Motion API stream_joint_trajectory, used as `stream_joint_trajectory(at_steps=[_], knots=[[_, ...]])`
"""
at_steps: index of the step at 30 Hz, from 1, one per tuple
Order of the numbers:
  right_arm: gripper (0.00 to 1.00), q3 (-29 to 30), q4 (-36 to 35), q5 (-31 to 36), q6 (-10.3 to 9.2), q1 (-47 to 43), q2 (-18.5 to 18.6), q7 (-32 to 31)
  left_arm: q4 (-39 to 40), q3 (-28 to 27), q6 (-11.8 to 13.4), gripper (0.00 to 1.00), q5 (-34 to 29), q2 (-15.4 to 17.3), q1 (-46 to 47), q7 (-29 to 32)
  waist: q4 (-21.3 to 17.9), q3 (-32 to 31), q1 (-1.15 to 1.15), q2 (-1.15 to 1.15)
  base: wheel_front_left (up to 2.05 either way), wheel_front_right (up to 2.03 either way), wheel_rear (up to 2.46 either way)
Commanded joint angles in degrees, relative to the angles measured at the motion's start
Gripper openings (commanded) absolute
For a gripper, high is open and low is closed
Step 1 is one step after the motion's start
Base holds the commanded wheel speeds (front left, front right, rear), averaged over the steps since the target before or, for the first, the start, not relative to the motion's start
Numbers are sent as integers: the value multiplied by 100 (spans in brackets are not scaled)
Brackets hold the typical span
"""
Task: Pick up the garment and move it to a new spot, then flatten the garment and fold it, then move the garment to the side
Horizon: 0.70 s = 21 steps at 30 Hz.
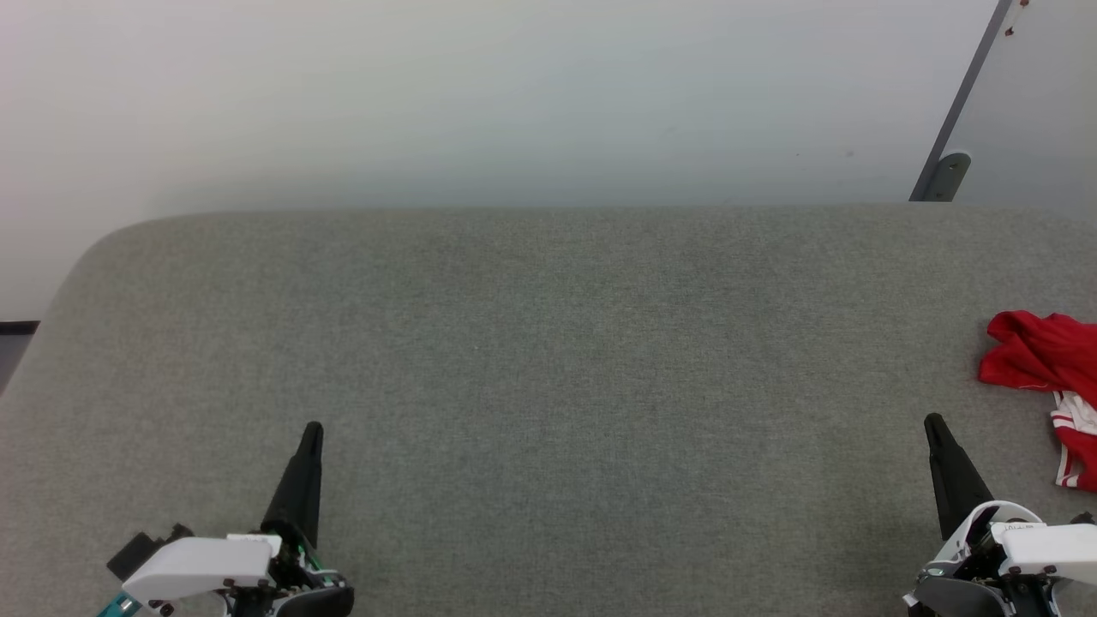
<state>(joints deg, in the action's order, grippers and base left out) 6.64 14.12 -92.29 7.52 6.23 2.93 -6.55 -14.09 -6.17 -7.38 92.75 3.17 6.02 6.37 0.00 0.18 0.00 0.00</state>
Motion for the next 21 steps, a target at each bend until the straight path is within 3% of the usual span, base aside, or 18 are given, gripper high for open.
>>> stream_joint_trajectory(at_steps=[1, 21], knots=[[0, -19, 1, -22, -7, 20, -19, -6, -6, -17, -20, 0, -12, -14, 56, 3, 0, 0, 0, 0, 0, 0, 0], [0, -19, 1, -23, -7, 20, -20, -5, -6, -28, -20, 0, -25, -20, 58, 11, 0, 0, 0, 0, 0, 0, 0]])
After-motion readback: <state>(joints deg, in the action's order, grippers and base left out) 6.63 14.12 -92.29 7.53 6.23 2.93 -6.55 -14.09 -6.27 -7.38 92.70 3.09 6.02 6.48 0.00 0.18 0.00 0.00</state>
